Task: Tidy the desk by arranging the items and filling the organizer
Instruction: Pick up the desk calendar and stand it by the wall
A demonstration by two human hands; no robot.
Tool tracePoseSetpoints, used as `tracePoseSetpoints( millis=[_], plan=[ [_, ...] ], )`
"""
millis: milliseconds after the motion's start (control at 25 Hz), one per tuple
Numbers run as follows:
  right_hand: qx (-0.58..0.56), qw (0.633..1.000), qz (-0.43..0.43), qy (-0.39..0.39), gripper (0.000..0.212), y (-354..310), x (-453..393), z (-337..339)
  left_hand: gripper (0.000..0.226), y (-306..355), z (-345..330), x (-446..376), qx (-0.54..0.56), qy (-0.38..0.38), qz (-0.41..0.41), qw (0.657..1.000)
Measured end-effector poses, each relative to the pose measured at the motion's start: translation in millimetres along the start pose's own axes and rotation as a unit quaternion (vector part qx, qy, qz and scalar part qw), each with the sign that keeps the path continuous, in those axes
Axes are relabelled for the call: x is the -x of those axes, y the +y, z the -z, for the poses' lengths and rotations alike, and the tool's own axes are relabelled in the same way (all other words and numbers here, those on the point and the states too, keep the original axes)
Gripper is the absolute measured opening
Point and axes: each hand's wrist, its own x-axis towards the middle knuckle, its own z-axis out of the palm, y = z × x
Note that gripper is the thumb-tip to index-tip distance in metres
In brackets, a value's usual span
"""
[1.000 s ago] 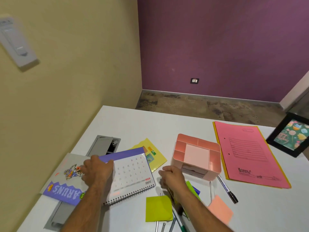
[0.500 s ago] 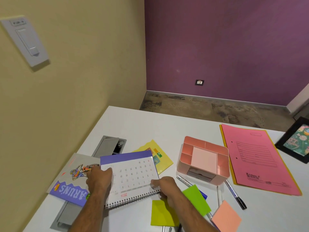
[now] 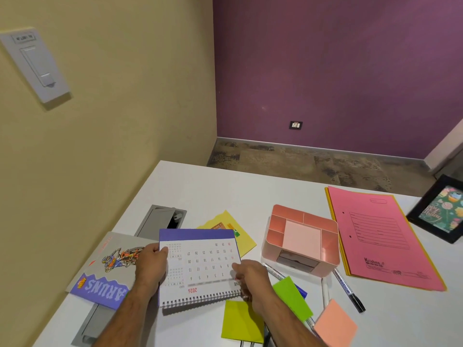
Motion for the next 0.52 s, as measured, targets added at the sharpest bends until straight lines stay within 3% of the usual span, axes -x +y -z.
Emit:
tracePoseSetpoints(
  millis=[240, 400, 520],
  plan=[
    [0.103, 0.972, 0.199, 0.068, 0.027, -5, 8, 16, 0.014, 22, 9, -2, 0.035, -0.007, 0.024, 0.999],
    [0.203, 0.928, 0.310, -0.023, 0.053, -9, 15, 35, 0.022, 29, 21, -18, 0.043, -0.026, 0.093, 0.994],
    [0.213, 0.912, 0.349, -0.020, 0.050, -19, 13, 43, 0.020, 30, 21, -15, 0.099, -0.076, 0.160, 0.979]
  ],
)
